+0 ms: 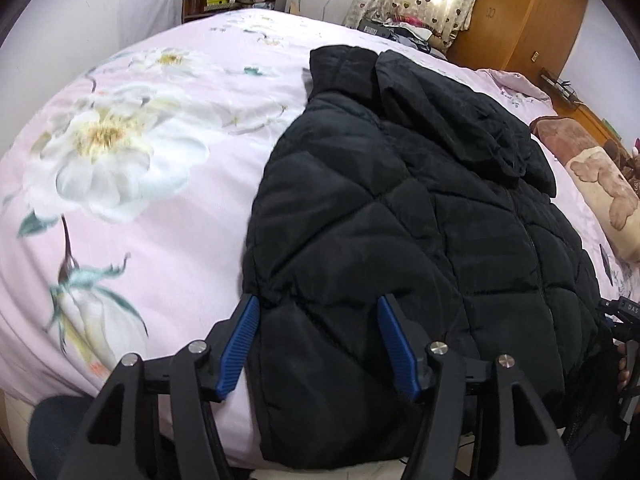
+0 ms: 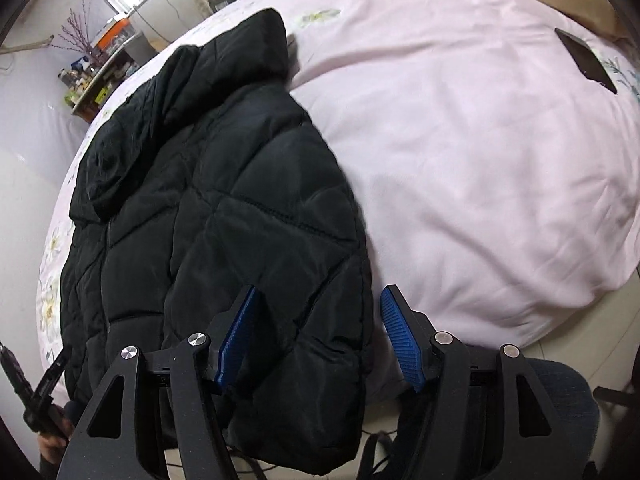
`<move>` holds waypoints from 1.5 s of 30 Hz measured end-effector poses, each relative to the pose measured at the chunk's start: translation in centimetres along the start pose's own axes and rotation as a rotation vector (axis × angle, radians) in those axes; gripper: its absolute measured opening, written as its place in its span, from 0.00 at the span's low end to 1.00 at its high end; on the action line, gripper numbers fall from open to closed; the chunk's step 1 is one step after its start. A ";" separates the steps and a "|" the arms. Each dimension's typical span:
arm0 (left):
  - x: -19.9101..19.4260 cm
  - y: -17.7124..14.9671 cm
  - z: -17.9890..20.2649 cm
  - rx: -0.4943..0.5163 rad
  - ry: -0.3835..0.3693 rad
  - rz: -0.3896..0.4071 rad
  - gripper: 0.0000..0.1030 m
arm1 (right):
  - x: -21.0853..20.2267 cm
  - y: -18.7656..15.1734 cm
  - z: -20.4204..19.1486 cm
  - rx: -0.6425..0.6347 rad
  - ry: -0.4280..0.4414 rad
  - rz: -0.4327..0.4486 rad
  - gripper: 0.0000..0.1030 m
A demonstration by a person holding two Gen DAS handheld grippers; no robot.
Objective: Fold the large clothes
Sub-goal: 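Grasp the jacket's side edge with both grippers side by side, then lift the held edge and fold it across the jacket with both grippers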
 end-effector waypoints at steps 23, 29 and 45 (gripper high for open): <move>-0.8 -0.7 1.5 -0.052 -0.068 -0.065 0.16 | -0.4 -2.0 -2.2 0.002 0.090 -0.080 0.17; -6.9 2.5 2.2 -0.093 -0.166 0.069 0.13 | -5.8 -0.8 -4.2 -0.041 0.179 0.039 0.12; -16.5 3.2 1.5 -0.072 -0.230 0.205 0.13 | -15.6 -1.2 -4.0 -0.033 0.326 0.143 0.12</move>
Point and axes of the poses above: each gripper's, at about its wrist camera, not at the fingertips, and x roughly the way its jaws point, z to its right, y to its top, the point moved 10 cm from there along x, roughly the way its jaws point, and after that the axes turned 2 degrees about x, right-handed, at the moved point
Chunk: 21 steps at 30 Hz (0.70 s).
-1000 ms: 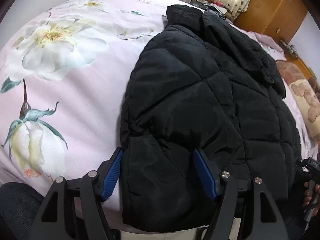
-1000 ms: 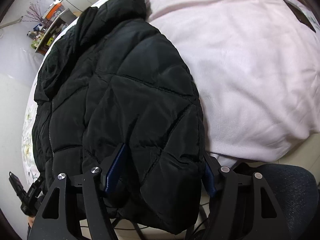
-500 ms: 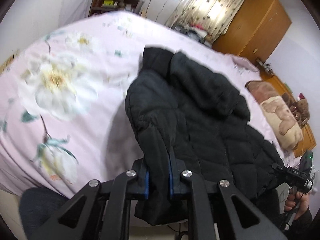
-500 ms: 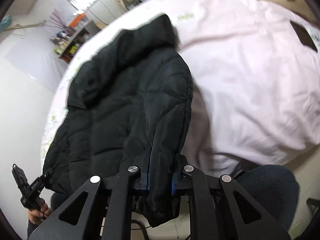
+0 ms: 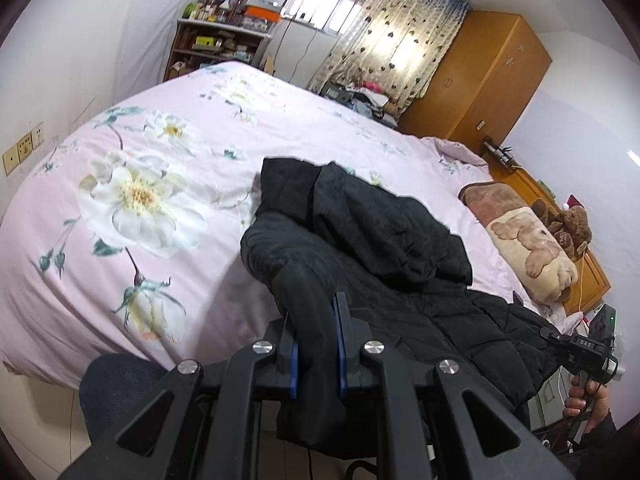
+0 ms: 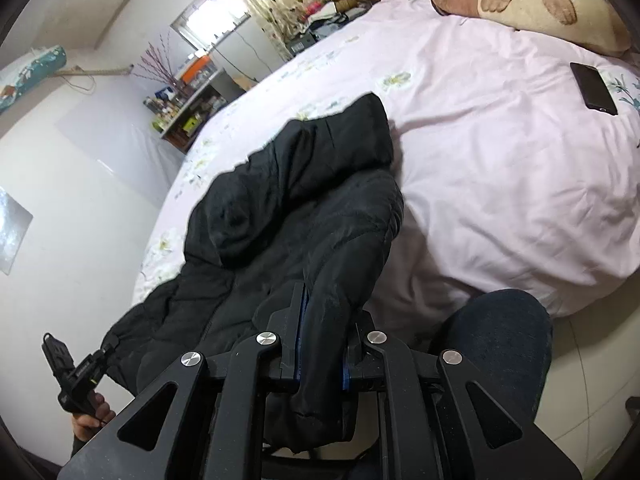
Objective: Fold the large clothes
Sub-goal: 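Lift the held edge and fold it across the jacket with both grippers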
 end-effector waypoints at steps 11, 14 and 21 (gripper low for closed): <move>0.9 5.4 -0.1 -0.081 -0.050 0.091 0.14 | 0.3 5.7 -2.3 0.035 0.040 0.103 0.12; 2.4 8.0 -0.4 -0.110 -0.056 0.106 0.14 | 1.2 8.2 -3.1 0.056 0.062 0.123 0.13; 7.9 14.3 -0.2 -0.122 -0.037 0.116 0.14 | 5.1 14.2 -4.6 0.090 0.048 0.127 0.13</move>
Point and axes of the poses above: each gripper's, at about its wrist camera, not at the fingertips, and x roughly the way its jaws point, z to its right, y to its top, the point moved 10 cm from there along x, roughly the way its jaws point, and after that the axes turned 2 degrees about x, right-handed, at the moved point
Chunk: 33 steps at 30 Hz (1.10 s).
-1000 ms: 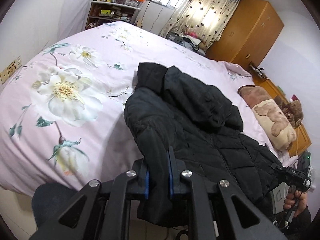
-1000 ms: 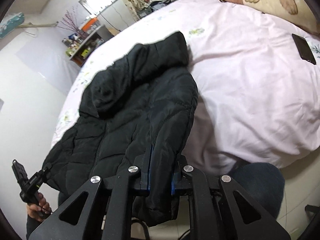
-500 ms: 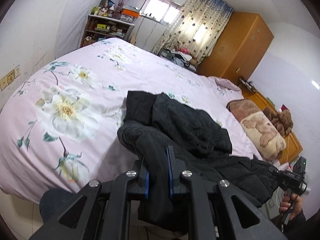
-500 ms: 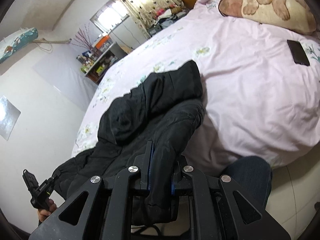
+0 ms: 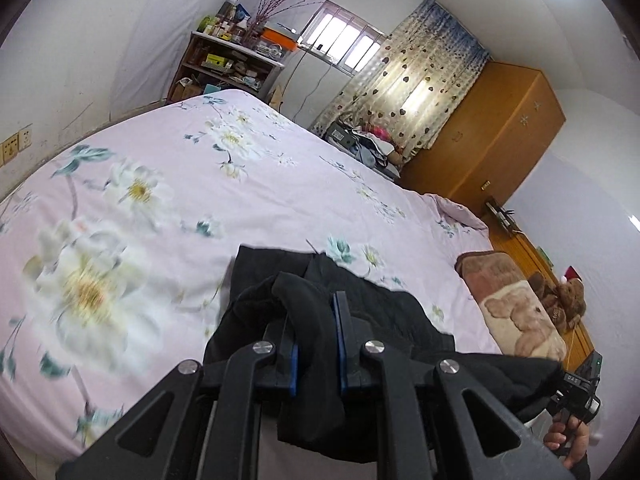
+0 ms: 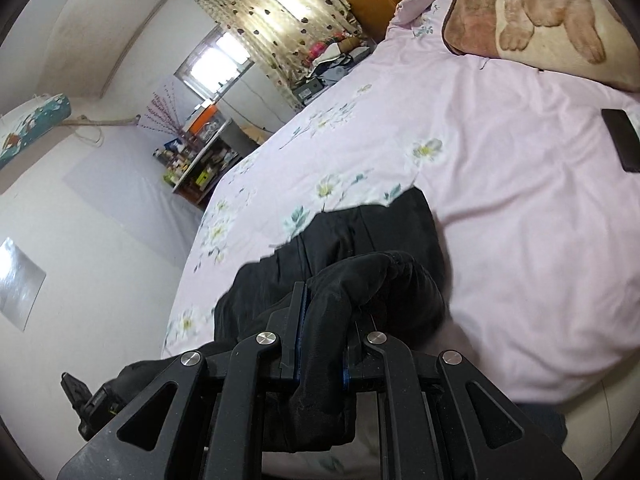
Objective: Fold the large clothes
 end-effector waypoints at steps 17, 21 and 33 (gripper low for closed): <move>18.2 2.6 -3.8 -0.026 0.133 -0.185 0.15 | 16.5 6.0 4.7 0.097 -0.141 -0.189 0.15; 20.3 2.2 -4.4 -0.034 0.153 -0.215 0.18 | 18.1 5.9 5.5 0.119 -0.144 -0.215 0.20; 21.8 2.5 -4.4 -0.089 0.119 -0.261 0.31 | 12.8 9.0 2.6 0.187 0.148 -0.068 0.66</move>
Point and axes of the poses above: each gripper's, at about its wrist camera, not at the fingertips, and x roughly the way its jaws point, z to its right, y to its top, the point moved 10 cm from there along x, roughly the way its jaws point, and after that the axes turned 2 degrees about x, right-handed, at the moved point
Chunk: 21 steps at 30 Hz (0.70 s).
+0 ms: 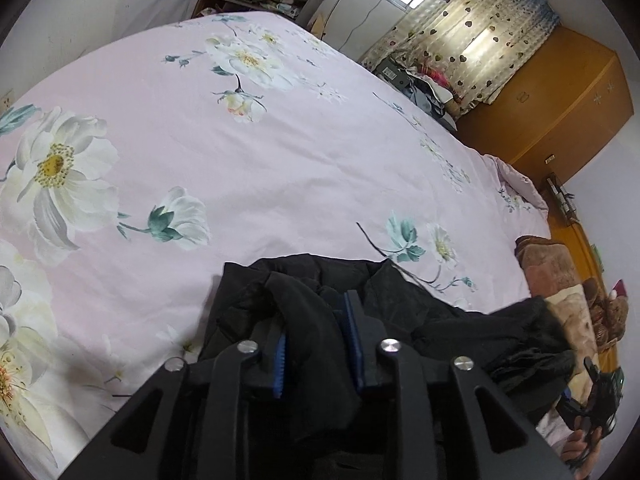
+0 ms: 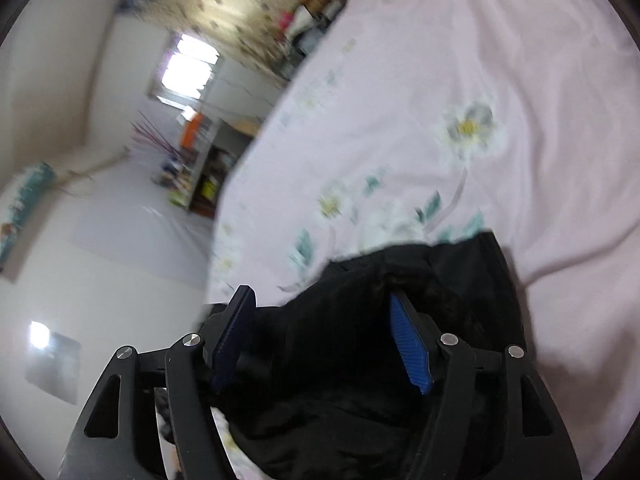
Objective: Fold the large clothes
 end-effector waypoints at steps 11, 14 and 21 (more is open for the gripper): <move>-4.3 3.3 2.2 0.102 -0.051 0.134 0.74 | 2.6 -1.6 0.3 -0.358 -0.232 -0.055 0.66; -4.4 3.1 1.3 0.131 -0.040 0.132 0.81 | 3.6 -1.7 2.2 -0.354 -0.250 -0.085 0.66; 2.2 0.6 0.7 0.242 0.018 -0.079 0.79 | 5.7 -1.1 3.8 -0.379 -0.259 -0.148 0.66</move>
Point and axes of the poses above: each gripper's, at about its wrist camera, not at the fingertips, and x roughly the way its jaws point, z to its right, y to its top, the point moved 10 cm from there along x, roughly the way its jaws point, and after that the axes turned 2 degrees about x, right-handed, at the moved point
